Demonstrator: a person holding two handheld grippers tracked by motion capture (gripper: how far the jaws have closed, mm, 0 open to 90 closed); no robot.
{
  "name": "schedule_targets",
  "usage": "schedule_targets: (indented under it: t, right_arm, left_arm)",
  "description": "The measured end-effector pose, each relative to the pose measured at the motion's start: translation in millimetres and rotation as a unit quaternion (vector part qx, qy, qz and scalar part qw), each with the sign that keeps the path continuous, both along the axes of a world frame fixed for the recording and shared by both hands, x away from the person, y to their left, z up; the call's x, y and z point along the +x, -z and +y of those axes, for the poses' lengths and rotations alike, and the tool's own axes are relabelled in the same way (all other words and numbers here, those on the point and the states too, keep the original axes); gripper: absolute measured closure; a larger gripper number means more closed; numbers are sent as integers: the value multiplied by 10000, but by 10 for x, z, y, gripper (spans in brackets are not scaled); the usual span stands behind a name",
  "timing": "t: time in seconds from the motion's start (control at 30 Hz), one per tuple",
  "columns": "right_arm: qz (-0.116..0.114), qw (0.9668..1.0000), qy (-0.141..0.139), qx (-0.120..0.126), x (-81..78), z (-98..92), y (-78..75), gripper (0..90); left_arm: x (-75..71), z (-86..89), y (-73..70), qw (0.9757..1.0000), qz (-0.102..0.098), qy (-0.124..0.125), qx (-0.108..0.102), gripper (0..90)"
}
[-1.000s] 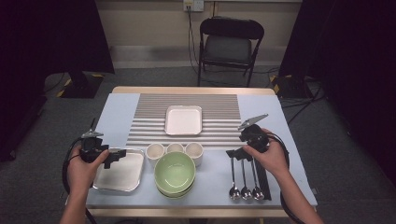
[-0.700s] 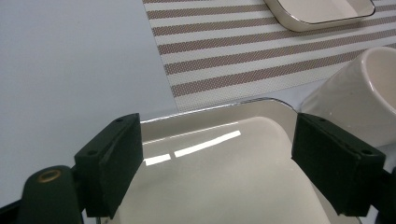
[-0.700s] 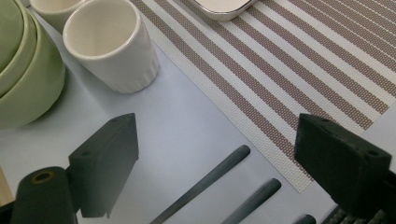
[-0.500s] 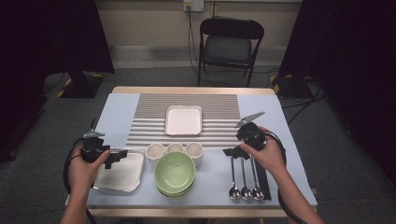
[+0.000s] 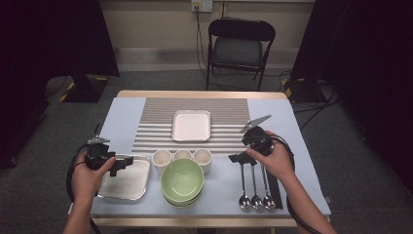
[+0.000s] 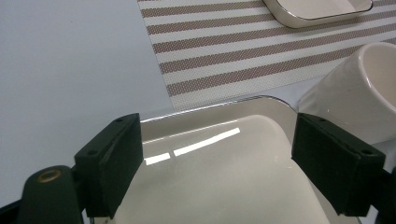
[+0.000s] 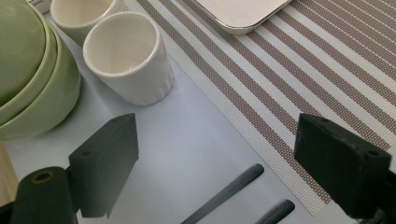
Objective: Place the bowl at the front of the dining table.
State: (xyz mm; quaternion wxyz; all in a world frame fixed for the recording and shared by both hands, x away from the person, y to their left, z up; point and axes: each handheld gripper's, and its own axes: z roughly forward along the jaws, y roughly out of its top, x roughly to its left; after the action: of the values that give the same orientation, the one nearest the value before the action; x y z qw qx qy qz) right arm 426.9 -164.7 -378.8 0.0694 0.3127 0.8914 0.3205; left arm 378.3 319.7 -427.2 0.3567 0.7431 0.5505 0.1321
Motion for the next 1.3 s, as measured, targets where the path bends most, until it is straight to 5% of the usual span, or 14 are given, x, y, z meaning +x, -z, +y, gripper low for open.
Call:
schedule_targets:
  t: [1.3]
  right_arm:
    - [18,9996,-289,15,11,297,-146,130]
  left_arm:
    - [7,-14,17,9999,64,97,46,162]
